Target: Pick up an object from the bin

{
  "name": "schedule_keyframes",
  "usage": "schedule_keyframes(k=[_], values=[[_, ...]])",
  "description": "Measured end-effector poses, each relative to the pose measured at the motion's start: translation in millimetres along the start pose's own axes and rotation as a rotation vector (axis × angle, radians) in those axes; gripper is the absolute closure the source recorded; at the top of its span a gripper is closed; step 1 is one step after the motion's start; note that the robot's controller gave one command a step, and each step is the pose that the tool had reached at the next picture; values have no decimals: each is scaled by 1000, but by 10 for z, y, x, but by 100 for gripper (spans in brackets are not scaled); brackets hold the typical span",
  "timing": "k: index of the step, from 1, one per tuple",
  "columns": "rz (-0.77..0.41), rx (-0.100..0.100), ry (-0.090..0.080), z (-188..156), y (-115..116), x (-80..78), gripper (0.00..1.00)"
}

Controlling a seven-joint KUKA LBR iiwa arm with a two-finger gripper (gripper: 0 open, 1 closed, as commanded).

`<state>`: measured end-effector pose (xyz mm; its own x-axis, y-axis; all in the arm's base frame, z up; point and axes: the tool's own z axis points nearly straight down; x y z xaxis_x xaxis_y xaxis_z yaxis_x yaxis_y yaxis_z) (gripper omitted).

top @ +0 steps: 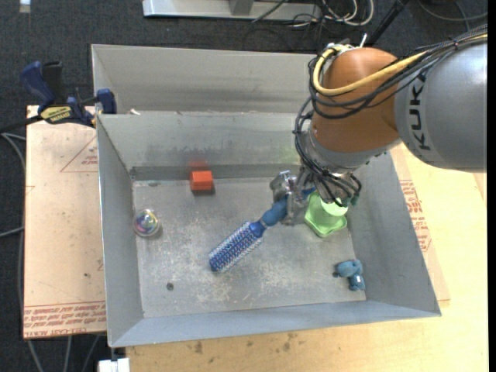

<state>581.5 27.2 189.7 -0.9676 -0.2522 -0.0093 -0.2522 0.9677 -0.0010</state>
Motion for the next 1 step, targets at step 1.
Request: schedule_keyframes(k=[1], values=[[-533,-1,2,-1211,-94,6,100]])
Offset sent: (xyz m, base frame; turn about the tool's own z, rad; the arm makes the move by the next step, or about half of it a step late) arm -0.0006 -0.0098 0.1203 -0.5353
